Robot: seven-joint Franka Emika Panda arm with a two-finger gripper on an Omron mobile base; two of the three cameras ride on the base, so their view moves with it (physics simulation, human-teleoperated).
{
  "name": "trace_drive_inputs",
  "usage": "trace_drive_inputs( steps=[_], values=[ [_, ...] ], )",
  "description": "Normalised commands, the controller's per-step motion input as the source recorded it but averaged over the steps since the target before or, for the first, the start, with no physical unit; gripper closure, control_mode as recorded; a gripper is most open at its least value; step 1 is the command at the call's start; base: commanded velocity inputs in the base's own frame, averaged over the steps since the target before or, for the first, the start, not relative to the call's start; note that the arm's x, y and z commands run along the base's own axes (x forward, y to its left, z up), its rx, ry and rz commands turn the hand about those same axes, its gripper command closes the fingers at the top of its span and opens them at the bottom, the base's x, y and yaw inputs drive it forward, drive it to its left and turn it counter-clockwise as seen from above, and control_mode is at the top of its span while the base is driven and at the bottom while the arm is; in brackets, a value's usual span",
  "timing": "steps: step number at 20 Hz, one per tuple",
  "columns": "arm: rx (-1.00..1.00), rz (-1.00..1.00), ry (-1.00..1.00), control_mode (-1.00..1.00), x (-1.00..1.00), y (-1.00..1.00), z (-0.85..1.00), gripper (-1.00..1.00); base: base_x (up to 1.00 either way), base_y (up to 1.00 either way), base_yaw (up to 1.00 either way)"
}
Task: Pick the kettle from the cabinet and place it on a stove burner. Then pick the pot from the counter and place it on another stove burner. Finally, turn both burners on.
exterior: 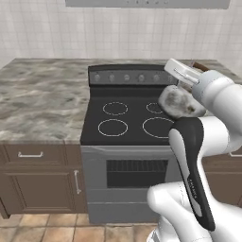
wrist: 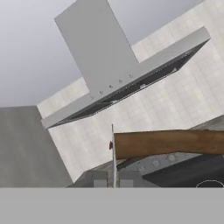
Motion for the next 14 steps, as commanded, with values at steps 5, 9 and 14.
trace_drive_inputs(
  steps=[5, 9, 14],
  values=[
    [0.00, 0.00, 0.00, 1.00, 0.00, 0.00, 0.00, 1.00, 0.39, 0.35, -0.21],
    [0.00, 0.00, 0.00, 1.00, 0.00, 0.00, 0.00, 1.00, 0.41, 0.31, -0.21],
    [0.00, 0.00, 0.00, 1.00, 0.00, 0.00, 0.00, 1.00, 0.43, 0.30, -0.21]
  ],
)
